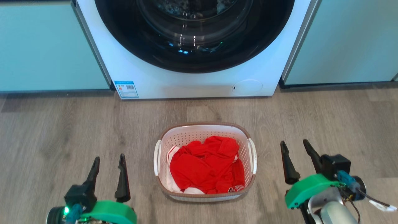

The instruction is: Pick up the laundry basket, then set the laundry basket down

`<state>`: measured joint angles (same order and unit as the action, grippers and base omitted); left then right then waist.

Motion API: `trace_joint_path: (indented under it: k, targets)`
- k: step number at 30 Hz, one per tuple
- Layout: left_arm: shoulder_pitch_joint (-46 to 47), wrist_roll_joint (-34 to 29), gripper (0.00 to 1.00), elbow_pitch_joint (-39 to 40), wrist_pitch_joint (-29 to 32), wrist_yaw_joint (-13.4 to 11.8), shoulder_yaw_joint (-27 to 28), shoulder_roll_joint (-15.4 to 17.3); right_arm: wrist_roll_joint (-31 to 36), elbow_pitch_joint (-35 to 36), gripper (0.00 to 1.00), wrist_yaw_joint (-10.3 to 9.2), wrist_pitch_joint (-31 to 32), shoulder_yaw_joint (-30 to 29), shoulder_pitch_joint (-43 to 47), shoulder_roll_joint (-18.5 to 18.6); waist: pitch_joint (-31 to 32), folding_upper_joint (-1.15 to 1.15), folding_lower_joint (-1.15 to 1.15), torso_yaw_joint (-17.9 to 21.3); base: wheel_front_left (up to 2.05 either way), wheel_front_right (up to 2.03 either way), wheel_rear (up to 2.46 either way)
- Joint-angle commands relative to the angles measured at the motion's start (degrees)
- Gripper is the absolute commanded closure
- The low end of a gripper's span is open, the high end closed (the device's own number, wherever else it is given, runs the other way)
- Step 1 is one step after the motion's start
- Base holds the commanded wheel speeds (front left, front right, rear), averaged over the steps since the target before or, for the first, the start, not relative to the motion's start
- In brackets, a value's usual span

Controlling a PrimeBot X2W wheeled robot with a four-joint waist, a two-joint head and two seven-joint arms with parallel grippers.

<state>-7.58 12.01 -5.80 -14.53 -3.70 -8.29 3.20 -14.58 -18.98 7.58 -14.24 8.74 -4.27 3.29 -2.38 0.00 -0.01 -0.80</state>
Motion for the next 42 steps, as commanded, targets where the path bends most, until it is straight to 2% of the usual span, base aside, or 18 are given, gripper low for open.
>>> trace_joint_path:
  k: [1, 8, 31, 32, 37, 42]
  targets:
    - [1.4, -0.79, 0.0, 2.58, -0.47, -0.4, 2.65, -0.25, 0.67, 2.35, 0.0, -0.09, -0.75, 0.8, -0.52, -0.41, 0.54, 0.0, 0.01, 0.21, 0.0, 0.0, 0.0]
    - [-0.3, -0.69, 0.0, 4.08, -0.47, -0.49, 3.64, -0.3, 0.67, 4.5, 0.0, -0.09, -0.75, 0.04, 1.41, -0.41, 1.24, 0.0, 0.01, 0.55, 0.0, 0.0, 0.0]
    - [0.12, -0.65, 0.0, 3.18, -0.47, 0.76, 3.4, -0.32, 0.81, 5.12, 0.0, -0.09, -0.75, -0.66, 0.79, -0.41, 1.25, 0.0, 0.01, -0.15, 0.0, 0.0, 0.0]
    - [-1.99, 0.0, 1.0, 1.52, 0.0, 0.75, 1.53, -0.01, 0.49, 3.15, 1.0, 0.0, 0.0, -1.61, 2.38, -0.53, 1.27, 0.0, 0.01, -0.16, 0.0, 0.0, 0.0]
    - [-2.5, 0.38, 1.0, -2.47, 0.37, 0.69, 1.35, -0.03, 0.2, -0.5, 1.0, 0.0, 0.16, -1.33, 3.29, -0.92, 1.32, 0.0, 0.01, -0.16, 0.0, 0.0, 0.0]
    - [-1.97, 3.79, 1.0, -2.51, 0.98, 1.04, 1.63, 0.14, -3.12, -0.19, 1.0, 0.0, 0.77, -1.63, 3.16, -0.72, 1.35, 0.0, 0.01, -0.12, 0.0, 0.0, 0.0]
